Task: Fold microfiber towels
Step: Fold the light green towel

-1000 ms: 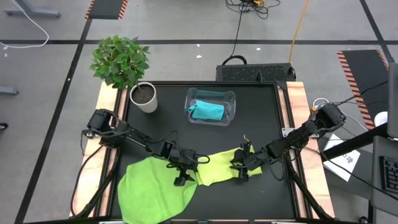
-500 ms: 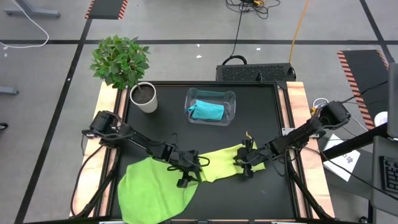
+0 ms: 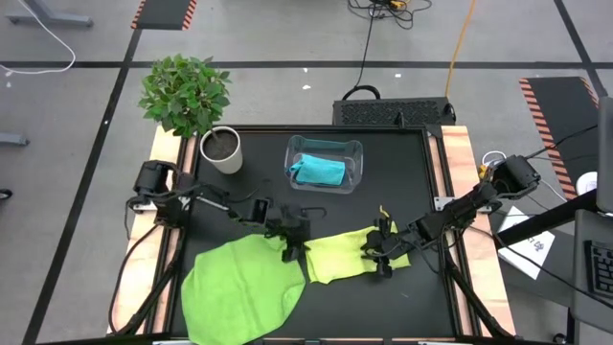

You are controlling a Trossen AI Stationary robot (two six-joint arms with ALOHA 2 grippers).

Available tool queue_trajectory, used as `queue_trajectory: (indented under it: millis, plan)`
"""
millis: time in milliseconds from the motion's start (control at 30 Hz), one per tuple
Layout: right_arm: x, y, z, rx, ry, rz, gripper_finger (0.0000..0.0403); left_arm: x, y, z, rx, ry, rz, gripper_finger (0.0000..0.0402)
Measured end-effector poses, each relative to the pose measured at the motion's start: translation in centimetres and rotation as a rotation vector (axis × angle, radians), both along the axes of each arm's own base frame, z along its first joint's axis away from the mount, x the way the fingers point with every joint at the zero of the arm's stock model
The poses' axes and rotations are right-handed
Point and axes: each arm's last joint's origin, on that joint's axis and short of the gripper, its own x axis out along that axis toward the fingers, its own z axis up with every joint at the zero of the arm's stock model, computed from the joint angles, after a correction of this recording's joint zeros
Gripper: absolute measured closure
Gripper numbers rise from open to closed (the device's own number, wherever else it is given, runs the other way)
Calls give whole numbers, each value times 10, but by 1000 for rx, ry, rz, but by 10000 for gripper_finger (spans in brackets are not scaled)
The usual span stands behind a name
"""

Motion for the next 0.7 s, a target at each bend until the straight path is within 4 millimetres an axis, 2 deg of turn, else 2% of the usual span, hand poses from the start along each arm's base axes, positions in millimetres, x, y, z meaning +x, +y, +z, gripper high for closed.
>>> queue_trajectory:
  millis: [167, 433, 700]
  plan:
    - [0, 1, 0, -1, -1, 5, 277, -1, 19, -2, -84, 50, 40, 167]
    - [1, 1, 1, -33, -19, 42, 277, -2, 18, -4, -121, 81, 49, 167]
    - [4, 2, 5, -56, -72, 77, 277, 7, 10, -28, -167, 84, 26, 167]
